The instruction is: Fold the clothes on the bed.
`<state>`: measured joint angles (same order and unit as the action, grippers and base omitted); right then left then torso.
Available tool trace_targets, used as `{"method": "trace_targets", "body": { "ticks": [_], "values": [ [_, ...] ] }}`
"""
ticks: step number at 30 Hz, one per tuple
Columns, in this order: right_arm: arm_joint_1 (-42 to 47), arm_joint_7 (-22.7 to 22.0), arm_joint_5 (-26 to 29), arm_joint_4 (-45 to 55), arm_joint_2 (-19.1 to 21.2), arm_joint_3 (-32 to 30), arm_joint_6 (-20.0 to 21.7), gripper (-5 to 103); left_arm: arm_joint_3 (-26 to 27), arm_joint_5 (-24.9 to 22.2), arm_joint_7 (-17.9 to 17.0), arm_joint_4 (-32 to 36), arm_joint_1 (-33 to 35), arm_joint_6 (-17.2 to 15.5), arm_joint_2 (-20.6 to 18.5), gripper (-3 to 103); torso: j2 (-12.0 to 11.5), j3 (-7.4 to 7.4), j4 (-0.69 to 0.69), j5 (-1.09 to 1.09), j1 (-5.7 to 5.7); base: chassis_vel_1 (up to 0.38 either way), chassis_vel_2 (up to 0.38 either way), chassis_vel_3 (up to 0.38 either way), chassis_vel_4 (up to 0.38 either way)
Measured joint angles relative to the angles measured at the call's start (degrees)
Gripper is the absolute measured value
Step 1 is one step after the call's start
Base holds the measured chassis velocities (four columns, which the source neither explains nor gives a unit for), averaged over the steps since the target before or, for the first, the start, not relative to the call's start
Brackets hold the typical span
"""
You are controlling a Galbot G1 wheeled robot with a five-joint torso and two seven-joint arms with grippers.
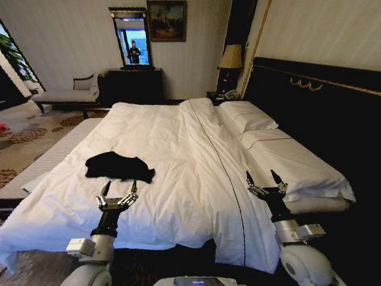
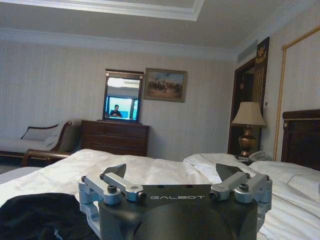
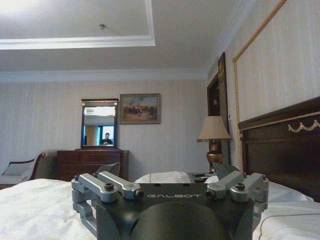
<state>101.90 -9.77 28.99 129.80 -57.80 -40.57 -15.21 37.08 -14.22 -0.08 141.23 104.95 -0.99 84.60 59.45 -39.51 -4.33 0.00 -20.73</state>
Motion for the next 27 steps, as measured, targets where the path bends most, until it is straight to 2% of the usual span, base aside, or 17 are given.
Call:
{"method": "trace_targets", "body": {
  "ticks": [27],
  "values": [
    [0.7,-0.5,-1.4,-0.3,-1.4,0.4,0.0,100,0.9,-0.3,-0.2,0.8,0.4,0.0,-0.9,100,0.0,0.0,0.0,0.0,0.0,0.0,0.0,0.0,0.0]
  ]
}}
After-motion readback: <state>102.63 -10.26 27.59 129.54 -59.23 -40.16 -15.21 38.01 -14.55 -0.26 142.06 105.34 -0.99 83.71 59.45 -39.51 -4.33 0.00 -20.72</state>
